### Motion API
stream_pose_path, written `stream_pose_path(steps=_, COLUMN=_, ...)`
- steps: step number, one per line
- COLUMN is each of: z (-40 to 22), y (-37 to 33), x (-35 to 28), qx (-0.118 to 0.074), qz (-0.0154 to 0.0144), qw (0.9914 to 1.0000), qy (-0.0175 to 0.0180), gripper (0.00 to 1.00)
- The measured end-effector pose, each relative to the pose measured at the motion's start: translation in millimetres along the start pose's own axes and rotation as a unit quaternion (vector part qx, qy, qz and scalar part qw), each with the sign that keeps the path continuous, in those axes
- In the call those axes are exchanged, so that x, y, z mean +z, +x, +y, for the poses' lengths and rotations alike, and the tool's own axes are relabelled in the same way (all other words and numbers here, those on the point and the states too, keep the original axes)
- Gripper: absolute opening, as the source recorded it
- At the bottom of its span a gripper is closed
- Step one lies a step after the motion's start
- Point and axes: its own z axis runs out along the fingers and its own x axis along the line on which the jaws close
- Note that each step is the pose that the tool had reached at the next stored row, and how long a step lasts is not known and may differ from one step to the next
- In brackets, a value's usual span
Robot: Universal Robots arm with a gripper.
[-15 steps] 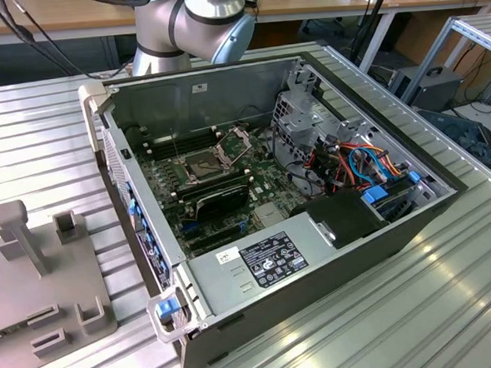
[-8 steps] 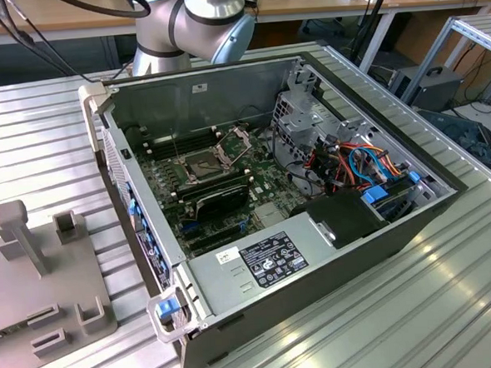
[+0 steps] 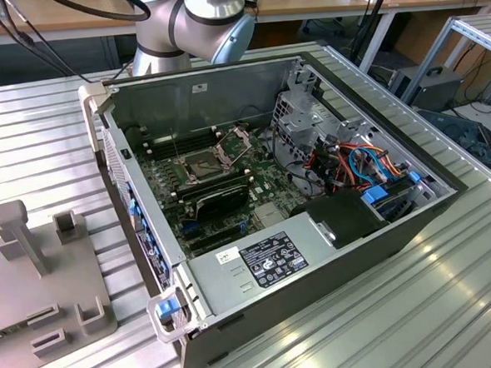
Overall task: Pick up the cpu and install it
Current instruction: 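Reach for the cpu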
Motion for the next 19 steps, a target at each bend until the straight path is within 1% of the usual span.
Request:
stream_pose_path(steps=8, z=0.0, y=0.0, x=0.1, qx=0.0, qz=0.0, qw=1.0, qy=0.0, gripper=0.11)
stream_pose_path(steps=10, z=0.0, y=1.3, x=0.5, qx=0.0, qz=-0.0002, qw=1.0, qy=-0.0001, gripper=0.11)
stream_pose_path(steps=11, z=-0.3, y=3.4, x=0.6, qx=0.0, qz=0.0, qw=1.0, qy=0.0, gripper=0.11)
stream_pose_path(steps=13, z=-0.4, y=5.1, x=0.6, qx=0.0, qz=0.0, qw=1.0, qy=0.0, gripper=0.11)
stream_pose_path(steps=19, z=-0.5, y=5.3, x=0.9, qx=0.0, qz=0.0, qw=1.0, qy=0.0, gripper=0.11)
